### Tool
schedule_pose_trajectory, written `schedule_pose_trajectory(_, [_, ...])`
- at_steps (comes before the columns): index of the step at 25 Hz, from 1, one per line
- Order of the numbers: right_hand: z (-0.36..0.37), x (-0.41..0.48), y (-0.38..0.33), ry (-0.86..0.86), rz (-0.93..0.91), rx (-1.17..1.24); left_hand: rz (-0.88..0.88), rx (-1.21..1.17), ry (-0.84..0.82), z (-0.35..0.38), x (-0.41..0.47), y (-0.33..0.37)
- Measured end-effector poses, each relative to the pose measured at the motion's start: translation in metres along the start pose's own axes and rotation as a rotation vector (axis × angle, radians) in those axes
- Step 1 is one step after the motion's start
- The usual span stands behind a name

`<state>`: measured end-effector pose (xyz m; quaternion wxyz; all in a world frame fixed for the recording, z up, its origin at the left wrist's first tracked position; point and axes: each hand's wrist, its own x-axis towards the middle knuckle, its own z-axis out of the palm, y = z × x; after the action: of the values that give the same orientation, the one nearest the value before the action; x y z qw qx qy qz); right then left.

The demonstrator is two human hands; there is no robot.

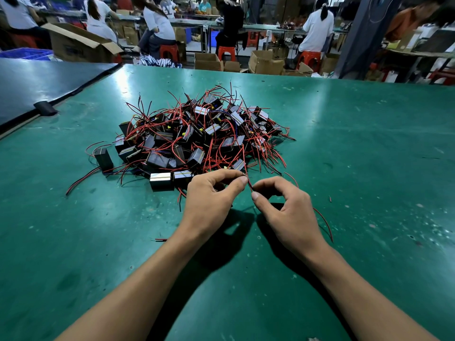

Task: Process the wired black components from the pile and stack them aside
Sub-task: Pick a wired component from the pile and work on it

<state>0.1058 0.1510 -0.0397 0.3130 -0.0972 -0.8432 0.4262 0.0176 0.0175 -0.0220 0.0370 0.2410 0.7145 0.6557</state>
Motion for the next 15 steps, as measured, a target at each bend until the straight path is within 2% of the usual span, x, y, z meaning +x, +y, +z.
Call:
schedule_pose_trajectory(3, [-0.003,0.002,-0.006,0.048,-0.033,0.011,0.041,0.035,-0.026,0.000,-0.001,0.000])
schedule_pose_trajectory(9, [-0.007,0.007,-0.019,0.058,-0.092,0.004,0.376,0.332,-0.018,-0.003,0.000,0.001])
schedule_pose_trajectory(15, [-0.012,0.008,-0.019,0.063,-0.103,-0.062,0.548,0.444,-0.054,-0.002,-0.002,-0.001])
